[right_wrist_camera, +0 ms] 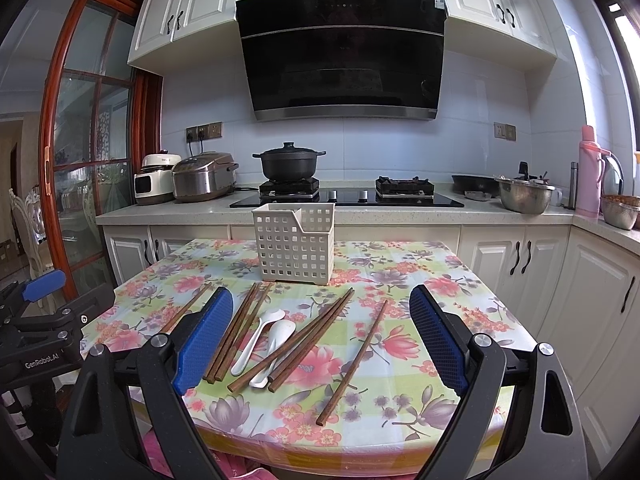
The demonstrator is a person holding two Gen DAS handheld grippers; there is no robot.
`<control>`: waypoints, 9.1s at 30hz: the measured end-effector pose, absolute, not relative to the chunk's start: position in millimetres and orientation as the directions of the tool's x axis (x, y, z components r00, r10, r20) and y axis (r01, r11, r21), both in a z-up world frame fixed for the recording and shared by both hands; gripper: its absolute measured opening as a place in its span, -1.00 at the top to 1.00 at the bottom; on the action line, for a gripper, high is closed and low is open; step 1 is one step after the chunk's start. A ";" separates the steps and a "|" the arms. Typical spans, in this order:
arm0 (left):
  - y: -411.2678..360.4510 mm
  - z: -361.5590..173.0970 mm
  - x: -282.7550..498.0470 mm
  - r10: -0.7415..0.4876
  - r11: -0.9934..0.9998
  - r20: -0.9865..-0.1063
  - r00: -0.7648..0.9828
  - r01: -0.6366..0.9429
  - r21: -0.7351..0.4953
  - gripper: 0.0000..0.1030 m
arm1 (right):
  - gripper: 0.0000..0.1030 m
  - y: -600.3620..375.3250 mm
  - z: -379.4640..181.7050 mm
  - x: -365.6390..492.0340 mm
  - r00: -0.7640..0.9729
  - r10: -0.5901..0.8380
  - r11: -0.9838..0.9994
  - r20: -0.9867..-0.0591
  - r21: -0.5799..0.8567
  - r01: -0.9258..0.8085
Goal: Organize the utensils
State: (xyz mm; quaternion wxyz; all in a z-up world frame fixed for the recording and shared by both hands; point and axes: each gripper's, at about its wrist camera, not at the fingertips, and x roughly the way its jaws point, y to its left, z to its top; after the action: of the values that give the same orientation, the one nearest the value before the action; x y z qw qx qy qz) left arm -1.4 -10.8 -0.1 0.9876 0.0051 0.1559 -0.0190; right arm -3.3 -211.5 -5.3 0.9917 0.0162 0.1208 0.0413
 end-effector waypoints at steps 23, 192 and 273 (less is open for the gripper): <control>24.3 -45.7 110.7 -0.072 0.997 -0.610 0.789 0.037 -0.071 -0.91 | -0.64 -248.5 -33.7 99.8 0.881 0.014 0.994 -0.473 0.101 0.038; 12.3 91.7 354.7 0.041 0.996 -0.423 0.905 -0.073 -0.060 -0.87 | -0.22 -230.2 68.5 325.9 0.865 0.171 0.978 -0.472 0.186 -0.092; -4.8 -94.0 292.7 -0.063 0.998 -0.758 0.649 0.025 -0.061 -0.16 | 0.83 -206.8 -102.5 274.5 0.626 0.104 0.993 -0.773 0.111 -0.027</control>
State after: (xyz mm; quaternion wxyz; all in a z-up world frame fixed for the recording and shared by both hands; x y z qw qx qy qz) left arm 292.7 -4.8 -94.0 0.9078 -0.0226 0.4180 -0.0241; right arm 274.5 -206.8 -102.5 0.9004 0.0444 0.4312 0.0363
